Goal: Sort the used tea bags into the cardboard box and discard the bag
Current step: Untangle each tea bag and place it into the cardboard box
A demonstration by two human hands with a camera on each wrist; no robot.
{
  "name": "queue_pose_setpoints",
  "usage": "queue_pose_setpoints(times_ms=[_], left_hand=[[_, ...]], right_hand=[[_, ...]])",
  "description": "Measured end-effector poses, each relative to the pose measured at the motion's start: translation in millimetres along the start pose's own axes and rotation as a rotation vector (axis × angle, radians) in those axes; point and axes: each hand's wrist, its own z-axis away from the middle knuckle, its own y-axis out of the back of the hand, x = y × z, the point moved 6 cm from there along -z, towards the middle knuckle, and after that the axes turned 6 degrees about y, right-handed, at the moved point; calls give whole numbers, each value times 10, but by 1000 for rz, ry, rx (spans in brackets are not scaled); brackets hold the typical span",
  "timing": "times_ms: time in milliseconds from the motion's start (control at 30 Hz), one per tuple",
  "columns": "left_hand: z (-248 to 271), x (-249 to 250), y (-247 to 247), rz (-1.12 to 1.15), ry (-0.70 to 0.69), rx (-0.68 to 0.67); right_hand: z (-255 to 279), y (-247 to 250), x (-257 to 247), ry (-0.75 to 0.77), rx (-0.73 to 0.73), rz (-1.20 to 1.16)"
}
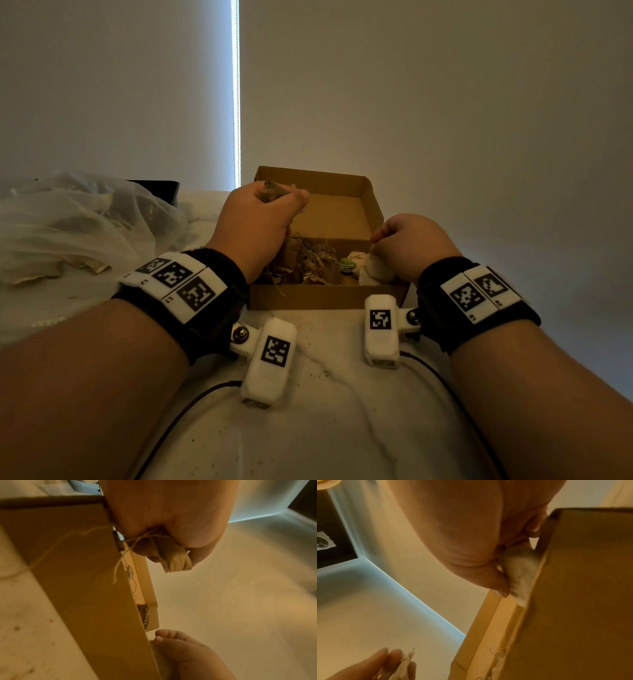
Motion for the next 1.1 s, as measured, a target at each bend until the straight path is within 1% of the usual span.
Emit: queue_pose_setpoints(times_ms=[133,233,300,367,400,433,533,567,633,733,833,900,933,1033,1100], left_hand=[[-4,-10,-2,7,3,-3],[-8,-24,-6,6,7,-6],[-10,-32,-12,23,13,-8],[-23,-51,-8,35,26,4],[-25,-58,-3,40,34,10],[-30,-69,0,49,42,16],[-37,-95,7,74,69,27],[-39,-101,5,75,74,30],[-39,-106,0,73,78,30],[-30,-103,-7,67,80,22],[-22,-100,-13,68,86,18],[-27,-96,-9,65,89,17],[-28,-92,-5,63,89,14],[-25,-83,-5,35,82,-2],[-21,-65,-13,-9,62,-18]], right_hand=[[-3,-11,28,-24,-22,65],[20,24,16,-11,9,42],[73,71,-55,42,65,-7],[162,71,-195,154,75,-73],[214,38,-274,203,33,-105],[273,-18,-349,228,-41,-130],[428,-230,-486,207,-315,-85],[453,-277,-509,206,-363,-41],[466,-321,-542,214,-387,14],[455,-346,-544,203,-367,5],[460,-325,-540,223,-347,-32],[453,-284,-533,241,-299,-56],[434,-257,-520,242,-251,-90],[355,-175,-453,172,-75,-318],[319,-167,-393,78,-24,-558]])
